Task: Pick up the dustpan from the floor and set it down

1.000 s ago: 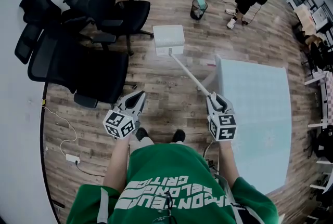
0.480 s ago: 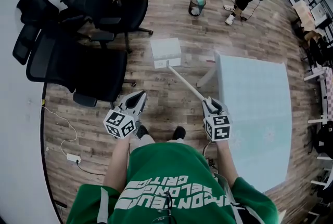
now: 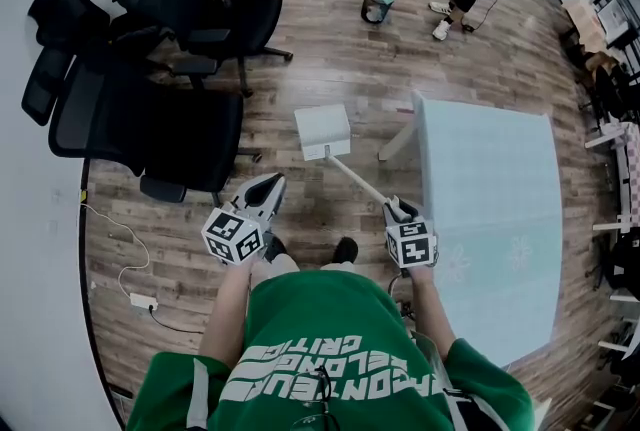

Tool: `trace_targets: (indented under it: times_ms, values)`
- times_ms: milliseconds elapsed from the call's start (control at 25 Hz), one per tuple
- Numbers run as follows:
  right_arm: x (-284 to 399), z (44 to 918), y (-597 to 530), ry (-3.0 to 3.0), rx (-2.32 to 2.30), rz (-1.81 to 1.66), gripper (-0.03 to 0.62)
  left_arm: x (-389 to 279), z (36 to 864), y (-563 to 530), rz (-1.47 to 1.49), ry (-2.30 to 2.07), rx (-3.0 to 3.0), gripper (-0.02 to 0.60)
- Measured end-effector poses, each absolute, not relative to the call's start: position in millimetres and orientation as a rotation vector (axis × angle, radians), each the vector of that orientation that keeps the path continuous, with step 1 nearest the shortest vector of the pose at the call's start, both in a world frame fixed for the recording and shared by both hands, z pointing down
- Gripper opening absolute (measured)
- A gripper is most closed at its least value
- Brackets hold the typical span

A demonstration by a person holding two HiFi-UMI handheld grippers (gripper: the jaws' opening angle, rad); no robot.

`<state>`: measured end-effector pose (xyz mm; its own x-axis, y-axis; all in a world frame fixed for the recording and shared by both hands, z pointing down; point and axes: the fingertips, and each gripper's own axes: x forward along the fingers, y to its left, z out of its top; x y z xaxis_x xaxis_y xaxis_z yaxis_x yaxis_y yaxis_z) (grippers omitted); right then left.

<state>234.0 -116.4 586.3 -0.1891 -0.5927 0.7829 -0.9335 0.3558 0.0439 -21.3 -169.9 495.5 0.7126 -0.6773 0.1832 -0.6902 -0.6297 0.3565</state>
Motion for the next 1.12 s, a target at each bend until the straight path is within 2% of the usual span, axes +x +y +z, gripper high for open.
trace_targets:
  times_ms: [1120]
  values:
    - [272, 726, -89, -1.67, 1.173, 0.739, 0.115, 10, 536, -142, 0.178, -0.945, 2.499, 0.002]
